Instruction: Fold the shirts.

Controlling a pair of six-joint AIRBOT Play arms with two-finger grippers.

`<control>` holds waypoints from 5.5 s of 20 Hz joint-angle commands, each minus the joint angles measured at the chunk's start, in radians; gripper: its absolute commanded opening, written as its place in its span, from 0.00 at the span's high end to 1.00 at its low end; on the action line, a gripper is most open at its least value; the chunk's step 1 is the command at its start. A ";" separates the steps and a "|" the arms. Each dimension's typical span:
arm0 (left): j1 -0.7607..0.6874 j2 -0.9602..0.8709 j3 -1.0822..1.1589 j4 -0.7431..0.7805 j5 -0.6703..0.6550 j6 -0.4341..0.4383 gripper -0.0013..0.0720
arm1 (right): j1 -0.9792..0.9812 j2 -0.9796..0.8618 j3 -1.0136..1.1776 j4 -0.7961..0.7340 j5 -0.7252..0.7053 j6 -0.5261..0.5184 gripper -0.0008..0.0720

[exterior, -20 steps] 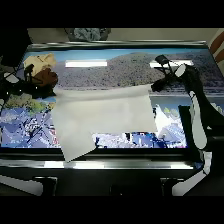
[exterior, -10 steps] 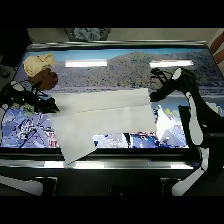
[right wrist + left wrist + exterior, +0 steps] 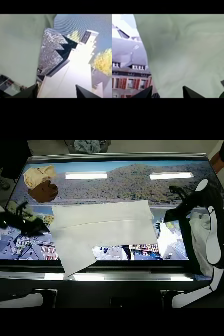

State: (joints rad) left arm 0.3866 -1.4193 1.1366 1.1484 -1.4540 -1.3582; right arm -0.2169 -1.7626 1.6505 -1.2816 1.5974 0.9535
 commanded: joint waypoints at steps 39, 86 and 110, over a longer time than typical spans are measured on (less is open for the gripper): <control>-0.083 0.438 -0.342 -0.196 0.425 0.021 0.95 | -0.027 0.198 -0.285 0.330 -0.357 -0.072 0.92; -0.692 -0.262 0.241 -0.356 0.558 -0.101 0.94 | 0.166 0.136 0.227 0.537 -0.162 0.108 0.92; -0.423 0.112 0.240 -0.066 0.431 -0.045 0.95 | 0.521 0.094 0.211 0.327 -0.296 0.260 0.92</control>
State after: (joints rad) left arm -0.2115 -1.5143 1.3769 0.7269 -0.9520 -1.3167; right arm 0.2157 -1.5940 1.8614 -0.9535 1.3865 1.2057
